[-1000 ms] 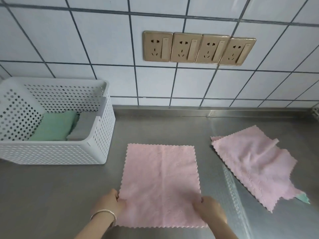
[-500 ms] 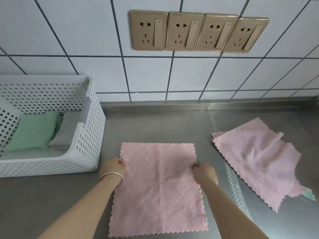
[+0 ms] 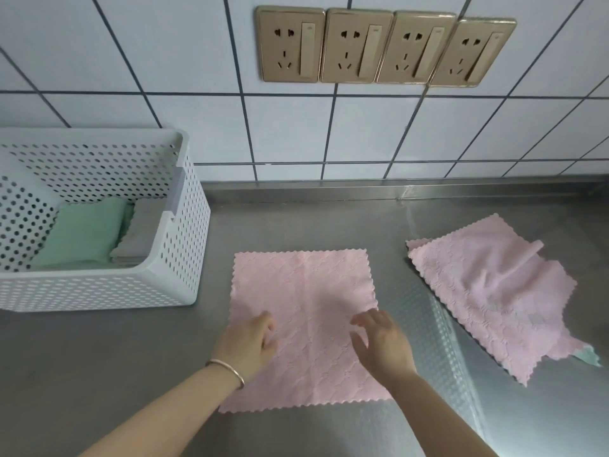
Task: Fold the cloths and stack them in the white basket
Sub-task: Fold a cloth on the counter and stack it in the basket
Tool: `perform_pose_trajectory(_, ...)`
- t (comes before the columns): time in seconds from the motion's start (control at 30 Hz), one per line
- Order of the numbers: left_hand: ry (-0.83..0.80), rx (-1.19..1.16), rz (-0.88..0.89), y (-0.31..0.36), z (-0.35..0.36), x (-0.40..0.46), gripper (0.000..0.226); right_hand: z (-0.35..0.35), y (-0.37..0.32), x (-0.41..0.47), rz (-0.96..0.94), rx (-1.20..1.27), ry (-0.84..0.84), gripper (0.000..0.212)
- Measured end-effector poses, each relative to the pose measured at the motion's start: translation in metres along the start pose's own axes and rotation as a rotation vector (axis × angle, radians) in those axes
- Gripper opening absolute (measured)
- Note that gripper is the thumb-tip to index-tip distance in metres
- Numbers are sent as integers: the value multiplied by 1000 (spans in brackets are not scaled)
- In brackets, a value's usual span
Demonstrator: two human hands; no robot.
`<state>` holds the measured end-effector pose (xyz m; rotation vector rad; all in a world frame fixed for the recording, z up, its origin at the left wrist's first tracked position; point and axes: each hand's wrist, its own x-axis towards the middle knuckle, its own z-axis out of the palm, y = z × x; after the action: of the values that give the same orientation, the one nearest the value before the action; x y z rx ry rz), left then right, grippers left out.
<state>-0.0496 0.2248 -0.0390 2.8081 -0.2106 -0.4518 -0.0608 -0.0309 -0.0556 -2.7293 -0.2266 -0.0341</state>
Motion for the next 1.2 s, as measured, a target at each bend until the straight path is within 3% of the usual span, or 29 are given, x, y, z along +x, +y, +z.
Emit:
perform_pose_trajectory(0.13,-3,99,314,-3,26,-45,27,9,-10,-52,-213,-70,-125,36)
perform_pose_trajectory(0.33,53,186,400,-19,52,-72,42,16,-14,-75,-234,-117,-162,43)
perform_pose_trajectory(0.43,73,148,328,-26,54,-76,59,13,-15,-76,-206,-138,-162,52)
perform_pose_trajectory(0.6,168,101,265,-40,49,-82,36,2,-5,-76,-77,-146,-139,60)
perform_pose_trajectory(0.73,207,94,227,-44,44,-77,28,7,-7,-71,-21,-221,-113,34)
perform_pose_trajectory(0.83,151,132,193,-30,38,-75,30,8,-18,-64,-1,-235,-107,12)
perform_pose_trajectory(1.0,145,33,58,-28,30,-77,48,-6,-11,-58,60,-233,-131,40)
perform_pose_trajectory(1.07,139,-9,66,-30,21,-83,44,-17,-8,-62,77,-249,-210,36)
perform_pose_trajectory(1.13,115,-63,49,-33,12,-89,32,-29,-5,-65,73,-252,-308,15)
perform_pose_trajectory(1.17,55,-89,12,-35,8,-90,26,-32,-3,-65,93,-258,-359,4)
perform_pose_trajectory(1.2,-66,-129,-7,-39,4,-90,23,-38,-1,-65,138,-214,-454,13)
